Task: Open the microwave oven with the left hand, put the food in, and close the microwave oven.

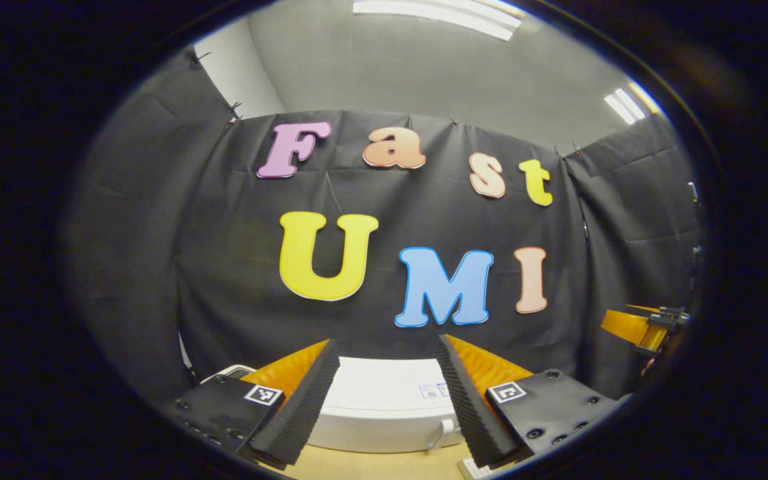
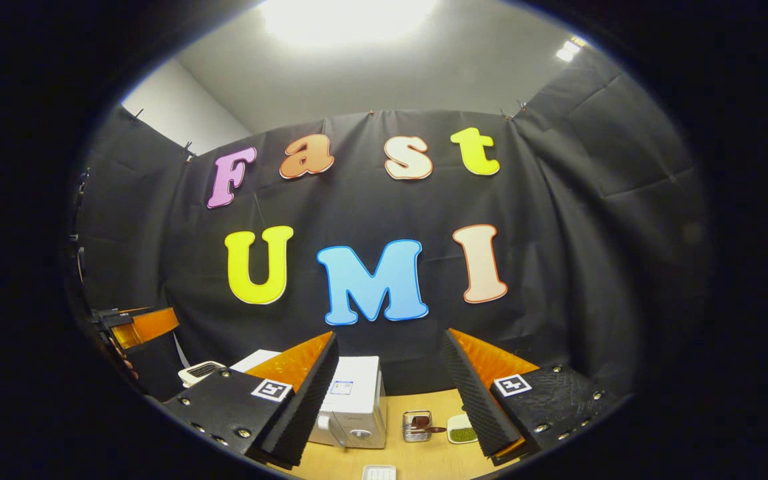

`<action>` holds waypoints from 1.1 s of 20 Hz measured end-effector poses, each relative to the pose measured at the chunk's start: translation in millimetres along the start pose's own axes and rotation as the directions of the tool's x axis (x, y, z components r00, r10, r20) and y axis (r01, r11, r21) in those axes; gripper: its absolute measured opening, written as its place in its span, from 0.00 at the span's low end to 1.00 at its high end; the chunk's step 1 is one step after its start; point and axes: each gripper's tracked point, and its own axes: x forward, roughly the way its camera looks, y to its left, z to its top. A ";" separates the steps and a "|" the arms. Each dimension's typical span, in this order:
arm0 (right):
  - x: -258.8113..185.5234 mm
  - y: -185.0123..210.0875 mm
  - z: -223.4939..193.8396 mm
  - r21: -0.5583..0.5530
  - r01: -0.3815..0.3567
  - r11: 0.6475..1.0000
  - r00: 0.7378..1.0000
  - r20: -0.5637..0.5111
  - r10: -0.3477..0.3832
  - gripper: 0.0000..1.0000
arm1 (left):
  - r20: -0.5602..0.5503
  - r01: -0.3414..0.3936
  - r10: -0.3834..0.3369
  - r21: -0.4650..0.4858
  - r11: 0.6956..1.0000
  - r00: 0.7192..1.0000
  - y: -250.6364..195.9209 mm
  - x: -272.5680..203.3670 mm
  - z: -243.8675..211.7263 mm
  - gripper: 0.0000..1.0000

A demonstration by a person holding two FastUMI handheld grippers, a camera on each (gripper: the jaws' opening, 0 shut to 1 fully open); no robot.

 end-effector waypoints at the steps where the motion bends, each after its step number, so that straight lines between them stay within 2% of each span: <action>1: -5.1 5.5 1.3 0.000 0.001 1.000 1.000 0.000 -0.001 0.94 | 0.003 0.005 -0.005 0.006 1.000 1.000 5.5 -9.1 1.5 0.96; 4: -20.2 18.6 11.7 -0.006 0.019 1.000 1.000 0.022 -0.019 0.94 | 0.005 0.022 -0.022 0.046 0.999 1.000 23.8 -32.3 7.1 0.96; 7: -32.7 29.5 16.0 -0.015 0.040 0.999 0.999 0.026 -0.040 0.94 | 0.030 0.060 -0.060 0.029 0.998 0.998 29.1 -42.9 20.0 0.96; 10: -42.4 38.7 18.3 -0.032 0.054 0.998 0.998 0.025 -0.053 0.94 | 0.053 0.051 -0.053 0.034 0.998 0.997 43.5 -50.6 30.1 0.96; 14: -50.0 45.0 19.0 -0.067 0.085 0.994 0.996 0.018 -0.084 0.94 | 0.060 0.079 -0.080 0.024 0.997 0.995 53.0 -60.5 33.2 0.96; 22: -45.0 61.2 22.9 -0.086 0.045 0.995 0.998 0.042 -0.041 0.94 | 0.077 0.037 -0.038 0.010 0.999 0.996 63.2 -71.9 36.1 0.95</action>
